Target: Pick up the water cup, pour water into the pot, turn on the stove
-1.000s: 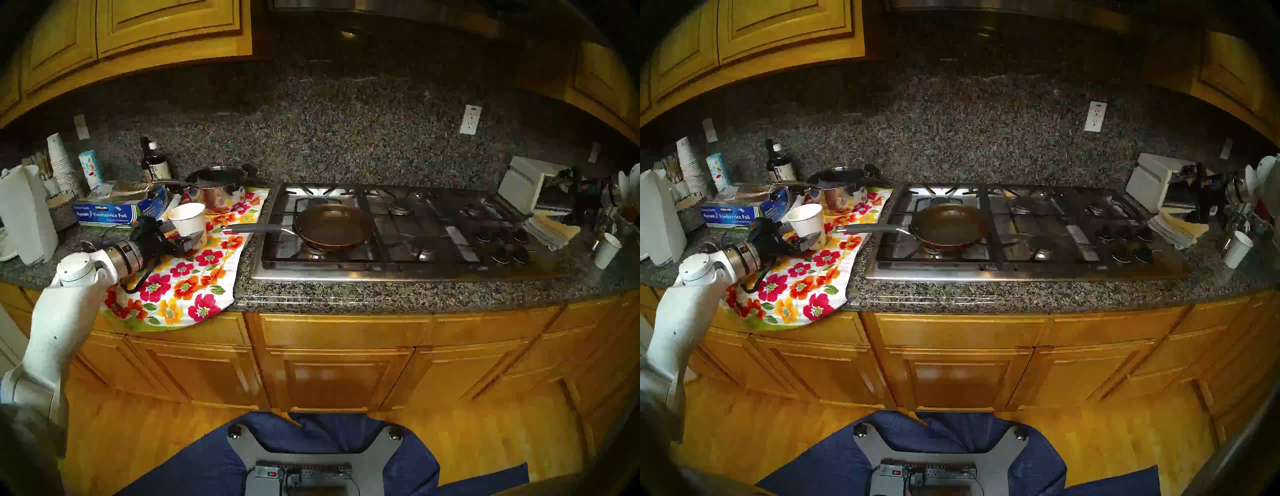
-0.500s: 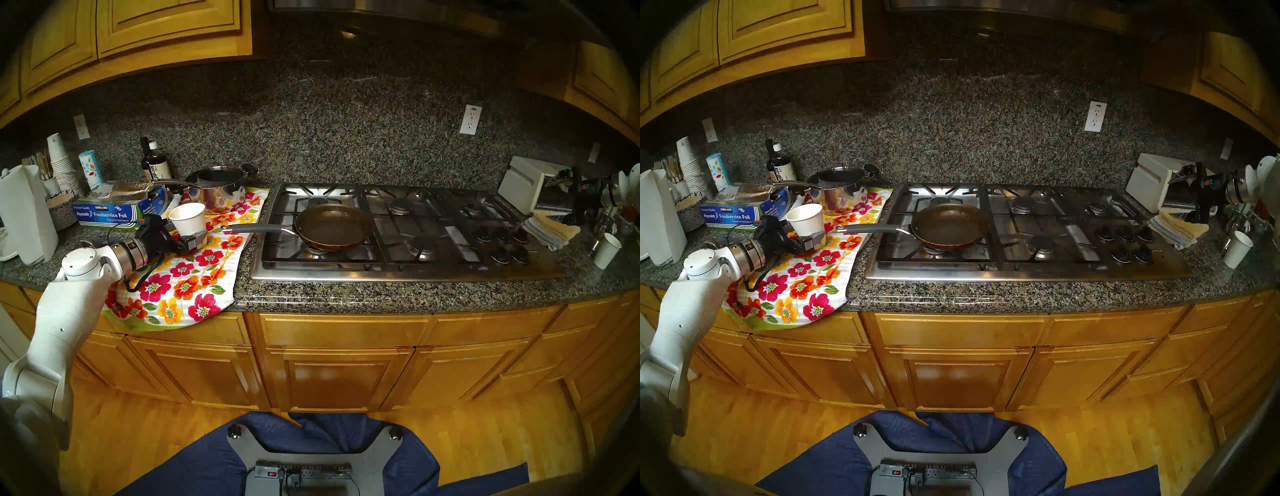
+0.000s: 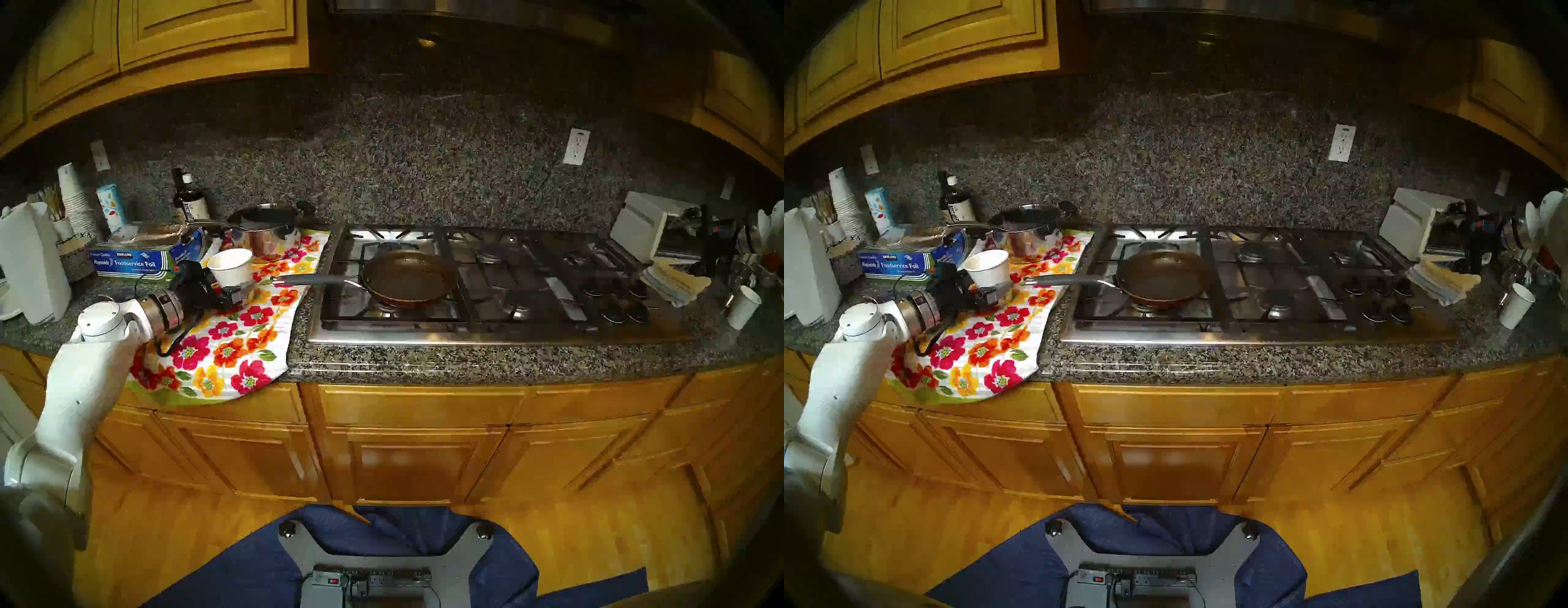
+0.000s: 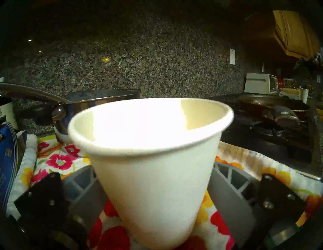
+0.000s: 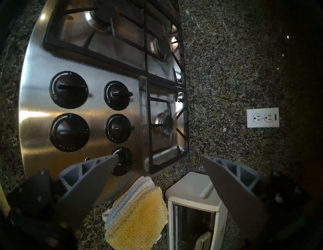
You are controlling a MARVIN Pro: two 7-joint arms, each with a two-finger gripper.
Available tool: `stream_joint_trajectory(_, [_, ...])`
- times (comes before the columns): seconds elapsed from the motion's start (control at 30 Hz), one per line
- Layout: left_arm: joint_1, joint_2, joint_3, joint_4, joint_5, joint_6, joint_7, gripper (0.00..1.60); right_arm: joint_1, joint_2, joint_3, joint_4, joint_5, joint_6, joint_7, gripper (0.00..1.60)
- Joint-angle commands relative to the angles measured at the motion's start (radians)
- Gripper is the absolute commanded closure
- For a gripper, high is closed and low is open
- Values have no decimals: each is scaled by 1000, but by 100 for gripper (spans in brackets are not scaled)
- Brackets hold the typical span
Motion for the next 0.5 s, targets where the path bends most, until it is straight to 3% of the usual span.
stream_joint_trajectory(0.0, [-39, 0, -15, -27, -6, -19, 1, 24, 28, -1, 4, 19, 2, -1, 0, 0])
stream_joint_trajectory(0.2, [-29, 6, -24, -38, -9, -21, -6, 40, 28, -1, 4, 19, 2, -1, 0, 0])
stream_joint_trajectory(0.47, [-17, 18, -43, -57, -17, -16, -13, 44, 28, -1, 4, 19, 2, -1, 0, 0])
